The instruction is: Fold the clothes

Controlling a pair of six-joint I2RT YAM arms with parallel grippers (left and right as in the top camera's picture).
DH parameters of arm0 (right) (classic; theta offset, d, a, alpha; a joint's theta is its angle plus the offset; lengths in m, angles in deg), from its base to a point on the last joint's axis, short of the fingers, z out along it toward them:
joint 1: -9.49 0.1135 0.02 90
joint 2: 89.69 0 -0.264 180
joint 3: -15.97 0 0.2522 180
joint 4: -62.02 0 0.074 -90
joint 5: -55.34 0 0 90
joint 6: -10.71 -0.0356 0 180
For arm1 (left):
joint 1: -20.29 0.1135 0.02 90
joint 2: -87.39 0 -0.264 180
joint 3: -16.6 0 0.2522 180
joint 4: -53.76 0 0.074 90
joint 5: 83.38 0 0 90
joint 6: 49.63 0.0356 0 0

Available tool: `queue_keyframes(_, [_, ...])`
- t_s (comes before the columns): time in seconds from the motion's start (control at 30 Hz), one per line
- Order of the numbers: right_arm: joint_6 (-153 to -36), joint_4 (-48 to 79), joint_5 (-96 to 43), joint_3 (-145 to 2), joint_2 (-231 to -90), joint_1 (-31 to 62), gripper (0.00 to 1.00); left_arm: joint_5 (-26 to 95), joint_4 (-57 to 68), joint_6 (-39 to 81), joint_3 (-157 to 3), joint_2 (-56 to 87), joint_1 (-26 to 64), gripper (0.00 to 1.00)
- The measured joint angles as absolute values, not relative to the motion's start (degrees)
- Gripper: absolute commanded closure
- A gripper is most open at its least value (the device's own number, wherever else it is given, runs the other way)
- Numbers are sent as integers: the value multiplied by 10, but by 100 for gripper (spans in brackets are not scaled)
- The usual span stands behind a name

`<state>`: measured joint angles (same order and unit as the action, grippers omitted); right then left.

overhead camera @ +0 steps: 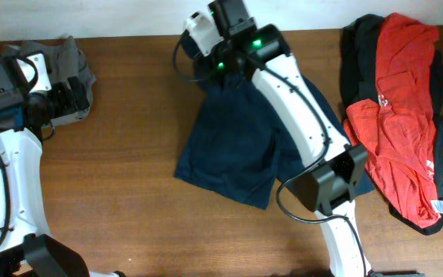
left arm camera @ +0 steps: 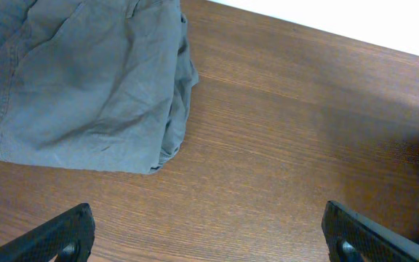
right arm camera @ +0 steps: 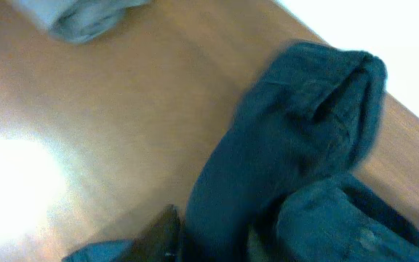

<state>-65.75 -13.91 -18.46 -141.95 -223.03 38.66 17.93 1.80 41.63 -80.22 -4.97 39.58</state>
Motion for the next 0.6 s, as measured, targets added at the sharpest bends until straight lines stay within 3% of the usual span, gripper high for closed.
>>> queue_keyframes(0.2, [-640,-140,-152,-1420,-2230,448,9,183,18,416,-802,-50,397,0])
queue_keyframes(0.4, [-673,-144,-164,-1419,-2191,419,4,225,18,418,-802,-50,396,1])
queue_keyframes(0.6, [-717,-208,-184,-1420,-2144,270,4,269,20,469,-802,-54,347,0])
